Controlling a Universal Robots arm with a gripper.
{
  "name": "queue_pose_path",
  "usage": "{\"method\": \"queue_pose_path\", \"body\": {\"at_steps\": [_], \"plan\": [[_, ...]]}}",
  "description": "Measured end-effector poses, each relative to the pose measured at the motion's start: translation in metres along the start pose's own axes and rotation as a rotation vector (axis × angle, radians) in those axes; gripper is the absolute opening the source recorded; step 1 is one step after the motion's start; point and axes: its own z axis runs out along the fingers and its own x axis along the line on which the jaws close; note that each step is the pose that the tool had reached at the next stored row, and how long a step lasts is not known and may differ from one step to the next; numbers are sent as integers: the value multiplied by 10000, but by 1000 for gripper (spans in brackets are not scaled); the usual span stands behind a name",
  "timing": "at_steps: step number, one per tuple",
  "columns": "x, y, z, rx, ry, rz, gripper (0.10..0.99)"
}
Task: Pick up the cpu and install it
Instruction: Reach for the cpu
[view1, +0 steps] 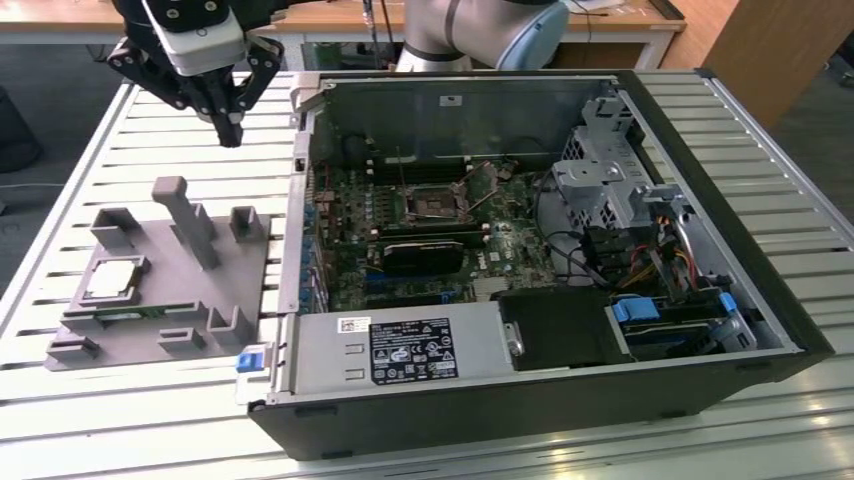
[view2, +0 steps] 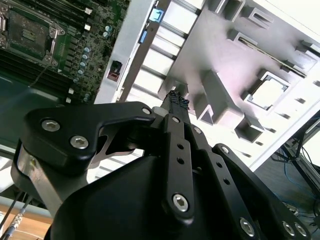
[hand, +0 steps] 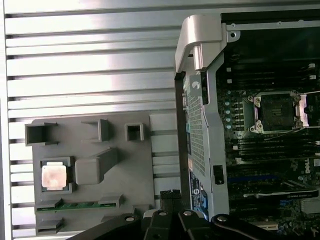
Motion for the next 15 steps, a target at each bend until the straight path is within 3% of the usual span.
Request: {"method": "queue_pose_path", "body": {"at_steps": [15], "plan": [[131, -10, 7, 0, 3, 0, 106]]}}
